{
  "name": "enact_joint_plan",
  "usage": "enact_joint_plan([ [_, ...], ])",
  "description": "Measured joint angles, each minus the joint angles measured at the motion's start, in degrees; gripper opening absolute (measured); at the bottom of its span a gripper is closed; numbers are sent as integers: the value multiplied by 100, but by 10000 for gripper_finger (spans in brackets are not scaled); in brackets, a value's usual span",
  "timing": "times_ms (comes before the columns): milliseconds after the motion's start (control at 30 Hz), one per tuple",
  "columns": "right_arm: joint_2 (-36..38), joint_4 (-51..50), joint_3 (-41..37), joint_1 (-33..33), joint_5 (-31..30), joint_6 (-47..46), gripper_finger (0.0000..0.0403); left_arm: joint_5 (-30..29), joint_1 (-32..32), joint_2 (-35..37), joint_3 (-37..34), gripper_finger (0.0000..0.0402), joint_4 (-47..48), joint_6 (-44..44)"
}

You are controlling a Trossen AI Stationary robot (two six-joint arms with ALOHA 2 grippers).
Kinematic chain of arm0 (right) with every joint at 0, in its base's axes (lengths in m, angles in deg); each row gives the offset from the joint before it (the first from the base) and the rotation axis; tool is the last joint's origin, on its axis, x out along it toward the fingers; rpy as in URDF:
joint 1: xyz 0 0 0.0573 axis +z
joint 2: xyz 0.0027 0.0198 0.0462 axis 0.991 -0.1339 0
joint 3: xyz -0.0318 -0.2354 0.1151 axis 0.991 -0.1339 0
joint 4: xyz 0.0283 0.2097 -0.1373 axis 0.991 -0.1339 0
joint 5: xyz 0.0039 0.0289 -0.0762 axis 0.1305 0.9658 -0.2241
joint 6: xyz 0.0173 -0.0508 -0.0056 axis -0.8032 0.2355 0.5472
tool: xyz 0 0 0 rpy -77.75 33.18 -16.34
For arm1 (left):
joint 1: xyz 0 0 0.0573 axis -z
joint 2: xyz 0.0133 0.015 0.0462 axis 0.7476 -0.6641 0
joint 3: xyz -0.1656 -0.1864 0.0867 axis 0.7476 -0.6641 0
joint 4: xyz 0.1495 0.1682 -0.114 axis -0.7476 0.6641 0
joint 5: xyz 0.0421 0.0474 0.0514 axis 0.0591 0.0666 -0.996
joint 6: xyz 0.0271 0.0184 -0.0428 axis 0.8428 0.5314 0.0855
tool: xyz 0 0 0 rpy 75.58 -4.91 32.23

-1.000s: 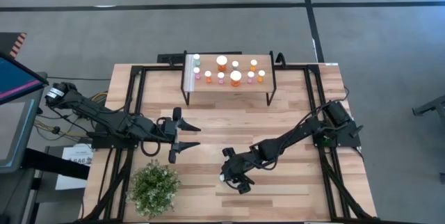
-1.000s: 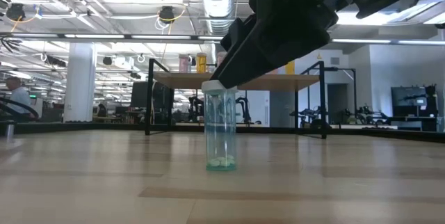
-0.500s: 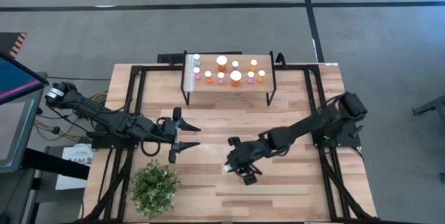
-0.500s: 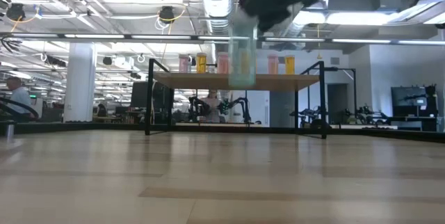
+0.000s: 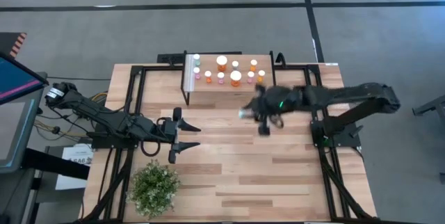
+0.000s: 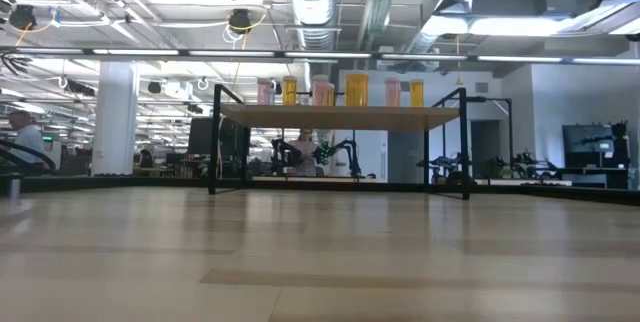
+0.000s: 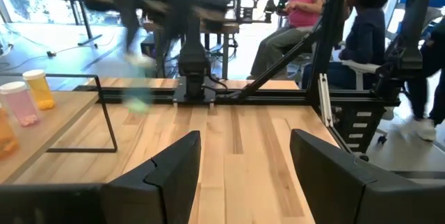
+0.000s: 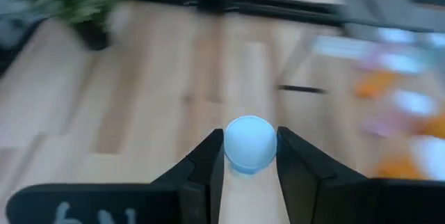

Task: Pick and place medicine bottles onto shelf by color
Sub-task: Put the blue pill bottle on the shelf

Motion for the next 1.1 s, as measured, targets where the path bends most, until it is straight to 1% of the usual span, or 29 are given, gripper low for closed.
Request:
enact_joint_plan([
  [167,518,-155,0,-1243,-6,171,125,-29,2,0,0,210,-11,2],
  [367,682,-125,2,-2707,33,446,125,-31,2,0,-1,210,-35,2],
  [500,531,-103,2,-3561,529,491,125,-44,2,0,0,210,-35,4],
  [567,404,-52,2,-3890,660,503,125,-54,2,0,1,210,-35,4],
  [667,182,79,2,-4261,675,524,125,-69,1,0,1,210,-36,4],
  [800,-109,104,2,-4619,857,526,125,-68,1,0,0,210,-35,6],
  [967,-460,-43,2,-4789,975,565,125,-68,0,0,1,210,-35,7],
  [1100,-679,-199,2,-4783,975,651,125,-67,1,0,0,210,-35,7],
])
